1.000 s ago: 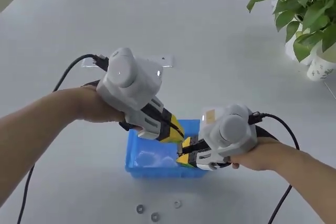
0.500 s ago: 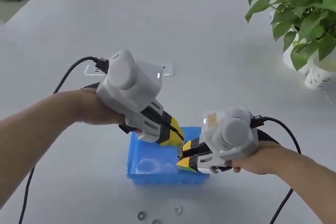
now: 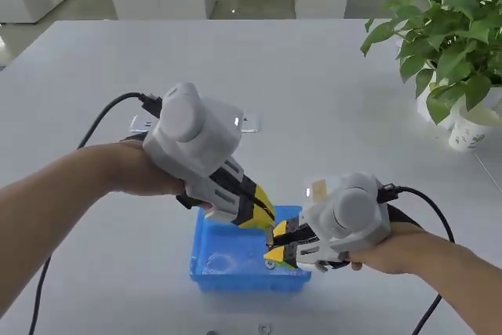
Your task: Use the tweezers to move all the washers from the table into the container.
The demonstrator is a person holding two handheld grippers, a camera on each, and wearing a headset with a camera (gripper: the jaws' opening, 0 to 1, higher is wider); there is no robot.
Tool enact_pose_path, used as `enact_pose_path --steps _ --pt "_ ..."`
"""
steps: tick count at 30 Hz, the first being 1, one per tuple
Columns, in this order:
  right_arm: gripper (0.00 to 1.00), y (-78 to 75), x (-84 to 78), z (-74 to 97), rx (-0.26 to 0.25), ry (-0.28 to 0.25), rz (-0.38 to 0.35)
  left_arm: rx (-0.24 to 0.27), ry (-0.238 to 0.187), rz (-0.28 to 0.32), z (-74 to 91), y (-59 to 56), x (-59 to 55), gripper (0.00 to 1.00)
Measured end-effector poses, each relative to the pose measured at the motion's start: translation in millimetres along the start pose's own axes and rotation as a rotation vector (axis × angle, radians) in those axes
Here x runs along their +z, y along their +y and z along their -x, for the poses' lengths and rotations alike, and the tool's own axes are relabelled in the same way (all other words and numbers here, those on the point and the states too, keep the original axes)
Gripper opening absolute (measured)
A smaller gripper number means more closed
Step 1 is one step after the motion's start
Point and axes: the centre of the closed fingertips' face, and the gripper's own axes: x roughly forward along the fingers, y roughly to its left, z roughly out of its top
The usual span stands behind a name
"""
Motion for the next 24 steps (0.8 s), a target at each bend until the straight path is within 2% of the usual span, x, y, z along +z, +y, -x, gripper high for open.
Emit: enact_pose_path --steps 8,18,24 --pt "0.11 5.2 6.4 7.2 -0.012 -0.007 0.008 -0.003 -0.006 -0.011 3.4 -5.3 8.2 0.05" --pt "0.11 16.5 5.2 13.1 -0.017 -0.004 0.009 -0.01 -0.007 -0.02 2.6 -15.9 10.3 0.05" --pt "0.11 27.1 4.2 14.9 -0.016 0.0 0.011 -0.011 -0.015 -0.014 1.6 -26.1 10.4 0.05"
